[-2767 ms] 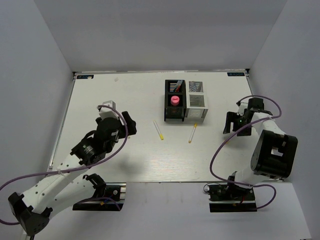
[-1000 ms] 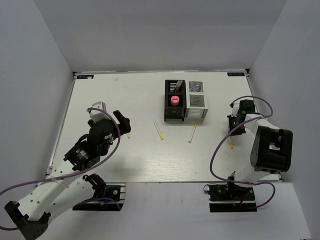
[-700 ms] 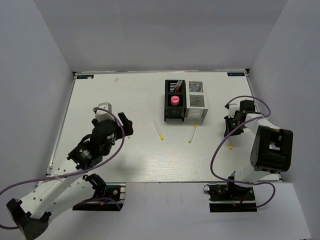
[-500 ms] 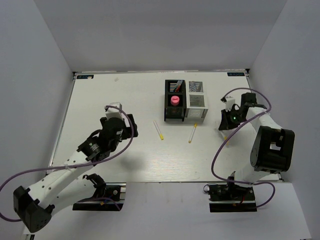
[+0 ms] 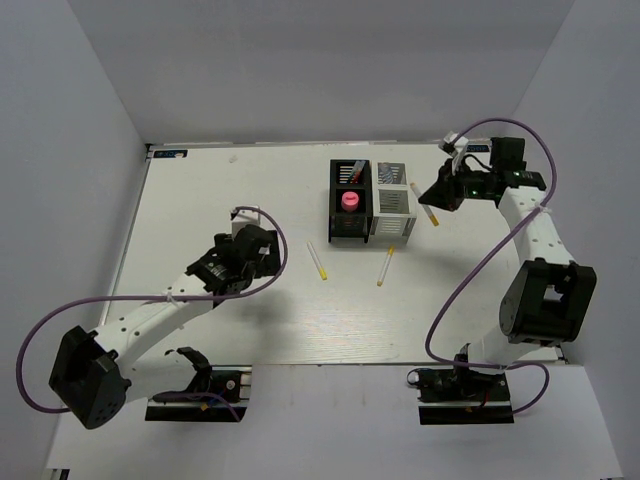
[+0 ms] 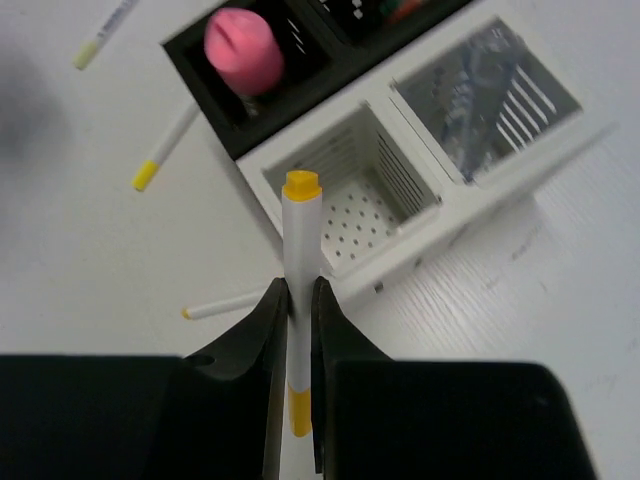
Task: Sort the stationery into containers
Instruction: Pick up the pen from the center of the board, then place the pen in the storage box, then pick up the pen from the center of the board.
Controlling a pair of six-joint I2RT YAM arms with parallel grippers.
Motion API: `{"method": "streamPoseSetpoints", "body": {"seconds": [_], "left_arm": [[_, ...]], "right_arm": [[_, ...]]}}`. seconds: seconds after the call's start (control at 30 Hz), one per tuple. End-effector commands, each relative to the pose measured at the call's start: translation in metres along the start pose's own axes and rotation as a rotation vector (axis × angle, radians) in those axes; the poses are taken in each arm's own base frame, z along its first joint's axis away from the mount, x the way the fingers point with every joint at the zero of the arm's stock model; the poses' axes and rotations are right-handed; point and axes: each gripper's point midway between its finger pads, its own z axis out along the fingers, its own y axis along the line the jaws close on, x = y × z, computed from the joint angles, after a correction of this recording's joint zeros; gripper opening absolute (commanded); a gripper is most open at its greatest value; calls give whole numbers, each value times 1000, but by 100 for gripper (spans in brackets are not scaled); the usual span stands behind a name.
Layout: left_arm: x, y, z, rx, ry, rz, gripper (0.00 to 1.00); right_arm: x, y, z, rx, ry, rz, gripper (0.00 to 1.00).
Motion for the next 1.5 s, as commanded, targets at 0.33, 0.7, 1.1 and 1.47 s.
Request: {"method": "streamPoseSetpoints", "body": {"seconds": [0.33,0.7,1.1,1.47], "left_arm": [[-12,5,10,-60,-3,-22,98],[-8,12,23,-115,43,-43,93],[-4,16,63,-130,146,-36,68],[0,15,118,-148,246,-94,45]], "right_arm": [[-64,15,46,-298,-278,-274,0],[-40,-11,105,-328,-235,-286,27],[-71,17,49,-66,-322,-344,90],[-47,77,-5,-15,-211,-58,0]]}}
